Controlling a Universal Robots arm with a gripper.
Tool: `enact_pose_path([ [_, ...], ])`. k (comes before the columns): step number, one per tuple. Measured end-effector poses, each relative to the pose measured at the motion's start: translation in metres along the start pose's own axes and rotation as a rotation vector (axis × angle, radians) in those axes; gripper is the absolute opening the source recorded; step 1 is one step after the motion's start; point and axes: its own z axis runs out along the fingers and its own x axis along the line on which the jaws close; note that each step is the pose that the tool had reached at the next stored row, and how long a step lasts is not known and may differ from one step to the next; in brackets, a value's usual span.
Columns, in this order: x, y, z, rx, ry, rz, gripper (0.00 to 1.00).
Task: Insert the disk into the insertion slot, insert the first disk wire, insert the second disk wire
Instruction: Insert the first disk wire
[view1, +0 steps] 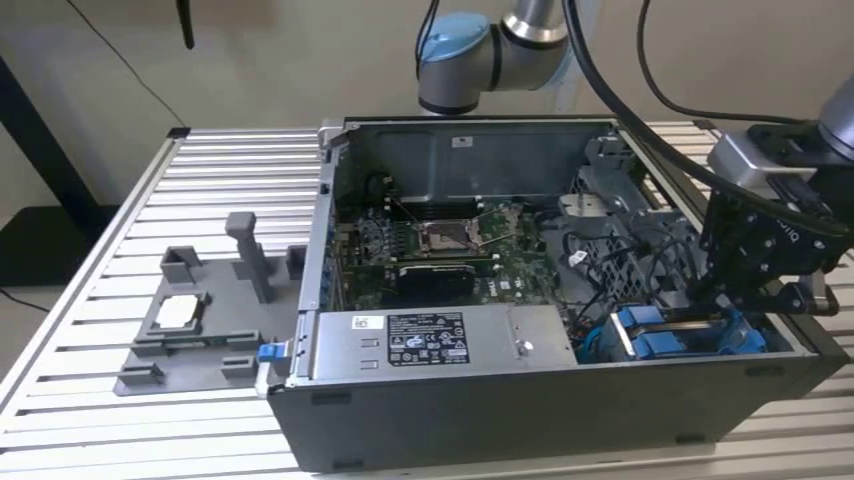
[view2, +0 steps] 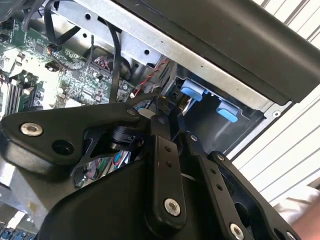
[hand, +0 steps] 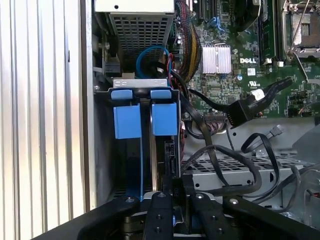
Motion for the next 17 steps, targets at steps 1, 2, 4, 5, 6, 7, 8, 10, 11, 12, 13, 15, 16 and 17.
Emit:
enact_pose_path([
  [1,0.0,0.0,0.0002,-0.0002,-0.0006,0.0,0.19],
  [2,0.0,0.0001,-0.0003,-0.0003,-0.0014,0.0,0.21],
  [4,-0.0006,0.0006,-0.0062,-0.0002,-0.0018,0.0,0.27],
  [5,-0.0009,0.001,-0.0095,-0.0002,-0.0012,0.0,0.27],
  [6,-0.0012,0.0012,-0.013,-0.0001,-0.0011,0.0,0.27],
  [7,-0.0016,0.0016,-0.0171,-0.0002,-0.0013,0.0,0.27],
  [8,-0.002,0.002,-0.0207,-0.0001,-0.001,0.0,0.27],
  [10,-0.0025,0.003,-0.0261,0.0012,-0.0012,0.0,0.27],
  [11,-0.0028,0.0036,-0.0282,0.003,-0.0013,0.0,0.27],
  [12,-0.0033,0.0045,-0.0302,0.006,-0.0008,-0.001,0.27],
  [13,-0.0039,0.0056,-0.0312,0.011,-0.0001,-0.001,0.27],
  [15,-0.0053,0.0082,-0.0325,0.0299,0.0044,-0.002,0.27],
  [16,-0.006,0.0098,-0.0329,0.0403,0.0074,-0.003,0.27],
  [17,-0.0066,0.0111,-0.033,0.0483,0.0097,-0.004,0.27],
])
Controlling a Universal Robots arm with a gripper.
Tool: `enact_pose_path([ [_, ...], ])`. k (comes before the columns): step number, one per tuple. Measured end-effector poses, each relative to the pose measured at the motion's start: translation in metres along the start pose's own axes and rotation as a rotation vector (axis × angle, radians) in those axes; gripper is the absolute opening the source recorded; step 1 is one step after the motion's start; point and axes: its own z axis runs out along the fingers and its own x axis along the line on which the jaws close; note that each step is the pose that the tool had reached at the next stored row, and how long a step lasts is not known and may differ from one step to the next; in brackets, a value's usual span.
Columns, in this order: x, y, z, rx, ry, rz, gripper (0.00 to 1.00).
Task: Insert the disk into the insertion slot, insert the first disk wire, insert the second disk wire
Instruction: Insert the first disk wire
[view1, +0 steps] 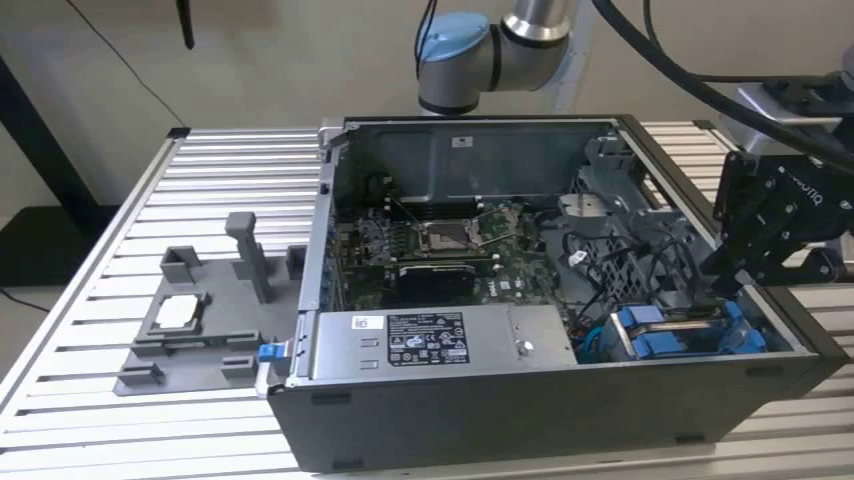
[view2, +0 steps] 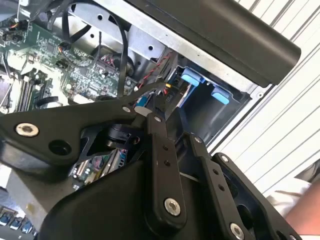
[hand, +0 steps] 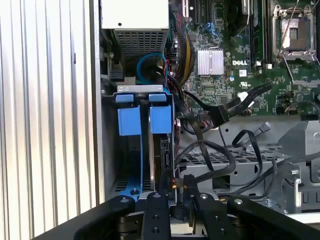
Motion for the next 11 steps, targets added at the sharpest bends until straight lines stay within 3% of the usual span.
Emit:
enact_pose_path([
  [3,-0.0024,0.0055,-0.0002,0.0212,0.0071,-0.001,0.27],
  [5,-0.0053,0.0091,0.0001,0.0315,0.0136,-0.002,0.27],
  [11,-0.0179,0.019,0.0016,0.0492,0.0322,-0.003,0.27],
])
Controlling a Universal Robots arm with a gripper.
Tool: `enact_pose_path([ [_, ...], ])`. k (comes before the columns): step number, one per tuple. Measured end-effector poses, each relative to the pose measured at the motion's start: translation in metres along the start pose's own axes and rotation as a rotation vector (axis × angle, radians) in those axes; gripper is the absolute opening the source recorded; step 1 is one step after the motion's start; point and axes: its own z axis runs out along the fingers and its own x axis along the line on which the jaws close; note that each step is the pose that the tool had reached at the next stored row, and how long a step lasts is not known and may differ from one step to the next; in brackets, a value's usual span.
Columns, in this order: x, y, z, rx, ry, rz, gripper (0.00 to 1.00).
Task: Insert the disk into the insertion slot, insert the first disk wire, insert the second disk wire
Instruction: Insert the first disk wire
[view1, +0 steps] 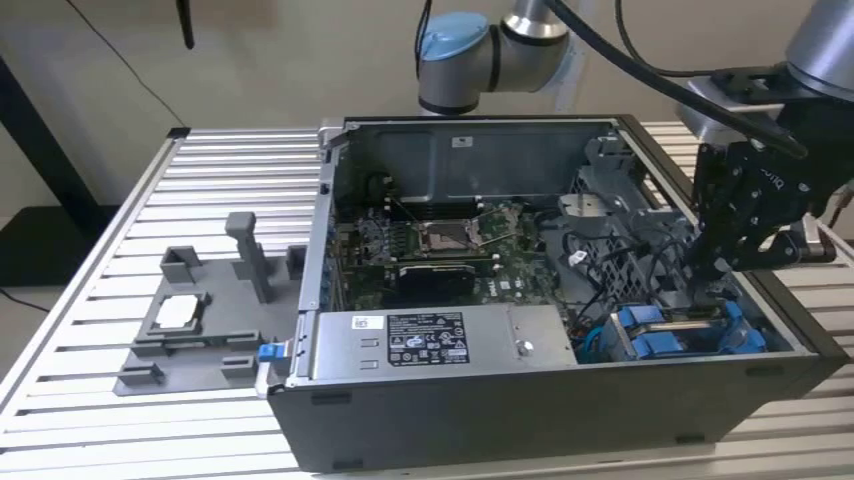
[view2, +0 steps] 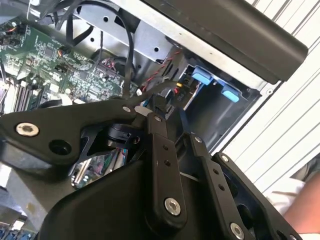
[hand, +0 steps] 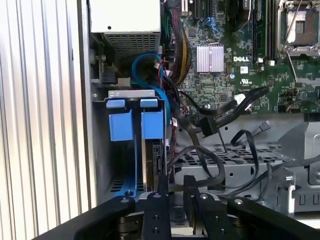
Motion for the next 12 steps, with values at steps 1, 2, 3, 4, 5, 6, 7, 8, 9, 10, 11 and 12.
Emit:
enact_pose_path([
  [1,-0.0021,0.0016,0.0001,0.0024,0.0028,0.0,0.27],
  [2,-0.0043,0.0033,0.0002,0.0045,0.0053,0.0,0.27],
  [3,-0.0062,0.005,0.0,0.0073,0.0074,0.0,0.27],
  [4,-0.0079,0.0065,-0.0005,0.0103,0.0091,-0.001,0.27],
  [5,-0.0097,0.0081,-0.0012,0.0137,0.0111,-0.001,0.27],
  [6,-0.0112,0.0095,-0.002,0.0164,0.0127,-0.001,0.27],
  [7,-0.013,0.0112,-0.0031,0.0194,0.0146,-0.001,0.27],
  [8,-0.0147,0.0127,-0.004,0.022,0.0167,-0.001,0.27],
  [9,-0.0164,0.0141,-0.0046,0.0242,0.0191,-0.001,0.27],
  [10,-0.0183,0.0157,-0.005,0.0265,0.0222,-0.002,0.27],
  [11,-0.0202,0.0171,-0.0056,0.0285,0.0251,-0.002,0.27],
  [12,-0.0219,0.0187,-0.0062,0.0308,0.0276,-0.002,0.27],
])
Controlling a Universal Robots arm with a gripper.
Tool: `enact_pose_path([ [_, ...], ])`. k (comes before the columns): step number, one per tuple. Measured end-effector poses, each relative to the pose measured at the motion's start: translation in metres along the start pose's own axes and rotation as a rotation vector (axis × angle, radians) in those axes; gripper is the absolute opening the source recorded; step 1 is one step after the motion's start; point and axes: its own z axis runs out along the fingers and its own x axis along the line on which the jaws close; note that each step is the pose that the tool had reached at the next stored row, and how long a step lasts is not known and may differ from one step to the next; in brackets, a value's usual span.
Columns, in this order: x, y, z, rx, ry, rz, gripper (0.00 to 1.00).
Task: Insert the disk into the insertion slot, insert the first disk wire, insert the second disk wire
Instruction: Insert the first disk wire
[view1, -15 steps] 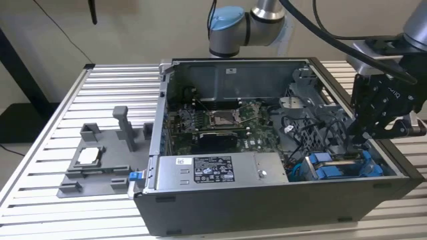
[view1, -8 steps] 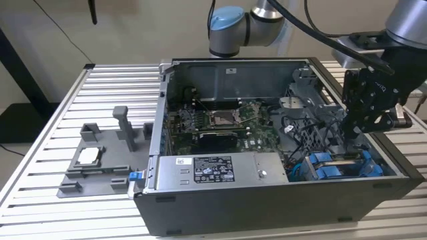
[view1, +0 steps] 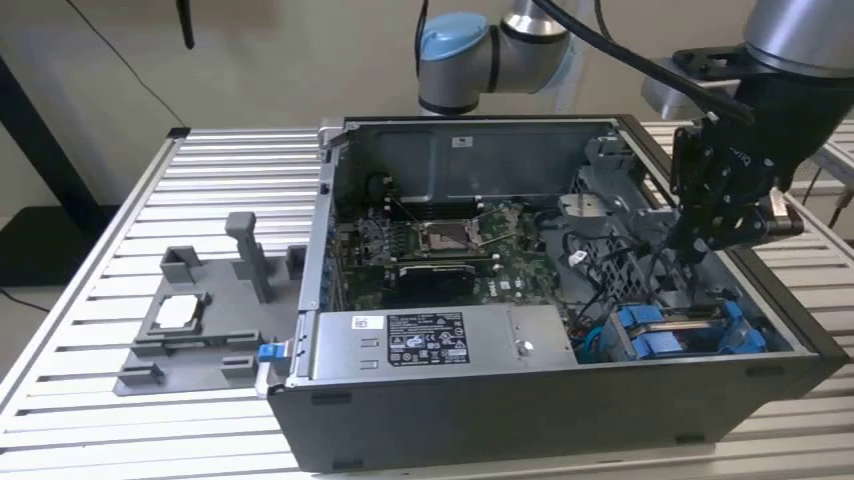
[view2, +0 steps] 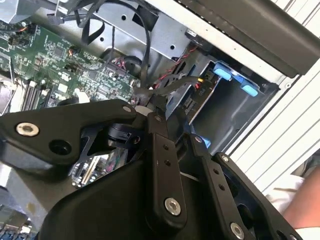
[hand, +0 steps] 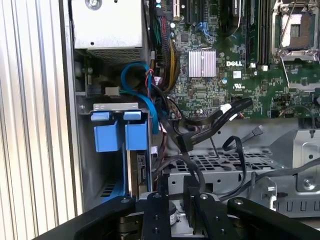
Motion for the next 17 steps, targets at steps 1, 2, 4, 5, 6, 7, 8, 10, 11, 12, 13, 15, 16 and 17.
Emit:
enact_pose_path([
  [1,-0.0016,0.0015,-0.0007,0.0026,0.0024,0.0,0.27],
  [2,-0.0033,0.0031,-0.0015,0.0056,0.0052,0.0,0.27],
  [4,-0.0062,0.0063,-0.0023,0.0127,0.0105,-0.001,0.27],
  [5,-0.0078,0.0079,-0.0025,0.0188,0.0137,-0.001,0.27],
  [6,-0.0091,0.0096,-0.0025,0.0265,0.0165,-0.001,0.27],
  [7,-0.01,0.0113,-0.0026,0.0355,0.0186,-0.001,0.27],
  [8,-0.0104,0.0132,-0.0027,0.046,0.0197,-0.002,0.27],
  [10,-0.0108,0.0174,-0.0035,0.0579,0.0211,-0.002,0.27],
  [11,-0.011,0.0198,-0.0039,0.0601,0.0215,-0.002,0.27],
  [12,-0.0112,0.0218,-0.0042,0.0609,0.0217,-0.002,0.27],
  [13,-0.0115,0.0241,-0.0044,0.0611,0.0218,-0.002,0.27],
  [15,-0.0118,0.0278,-0.0049,0.0612,0.0218,-0.003,0.27],
  [16,-0.0117,0.0293,-0.0056,0.0612,0.0218,-0.005,0.27],
  [17,-0.0117,0.0307,-0.0063,0.0611,0.0219,-0.009,0.27],
])
